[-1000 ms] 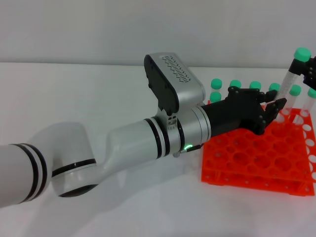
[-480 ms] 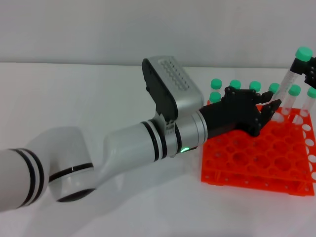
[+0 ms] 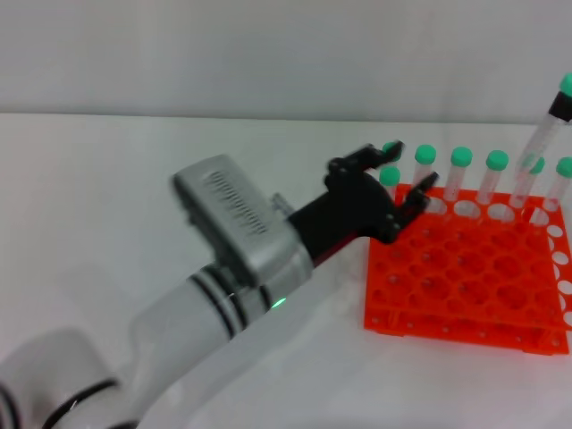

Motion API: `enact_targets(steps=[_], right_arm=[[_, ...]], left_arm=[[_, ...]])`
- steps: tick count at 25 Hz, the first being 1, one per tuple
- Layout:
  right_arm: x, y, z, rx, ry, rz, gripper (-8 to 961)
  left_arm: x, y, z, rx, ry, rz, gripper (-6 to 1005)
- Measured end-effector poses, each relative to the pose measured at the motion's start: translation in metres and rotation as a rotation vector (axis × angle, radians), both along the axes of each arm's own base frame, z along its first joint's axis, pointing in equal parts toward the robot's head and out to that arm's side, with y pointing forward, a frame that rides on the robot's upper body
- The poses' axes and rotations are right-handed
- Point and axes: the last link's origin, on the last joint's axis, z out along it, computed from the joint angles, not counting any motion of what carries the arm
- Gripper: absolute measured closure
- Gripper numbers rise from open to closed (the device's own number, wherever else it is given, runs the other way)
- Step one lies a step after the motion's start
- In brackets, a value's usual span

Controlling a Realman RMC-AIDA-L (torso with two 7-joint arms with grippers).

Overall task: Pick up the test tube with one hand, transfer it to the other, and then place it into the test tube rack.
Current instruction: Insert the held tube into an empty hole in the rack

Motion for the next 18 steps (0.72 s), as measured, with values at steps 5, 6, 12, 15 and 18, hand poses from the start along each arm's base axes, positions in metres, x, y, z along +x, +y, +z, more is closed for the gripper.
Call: enact_targets(steps=[5, 6, 12, 15, 18], right_arm=[[0.005, 0.005, -0.002, 0.053, -0.022, -0.036, 745], [0.003, 0.006, -0.007, 0.058, -0.027, -0.031, 745], [-0.013, 0.013, -0.040, 0.077, -0.076, 0.008, 744], [-0.027, 0.015, -0.060, 0.020, -0.126, 0.063, 744], [-0.032, 0.015, -0.068, -0.007, -0.145, 0.085, 744]], left_arm=[[-0.040, -0.019, 0.036, 0.196, -0.175, 0.107, 498], [-0.055, -0.022, 0.049, 0.262, -0.229, 0.171, 453], [-0.132, -0.047, 0.092, 0.501, -0.300, 0.443, 240], [-0.150, -0.056, 0.097, 0.536, -0.284, 0.509, 165], [-0.160, -0.062, 0.098, 0.549, -0.275, 0.545, 142]])
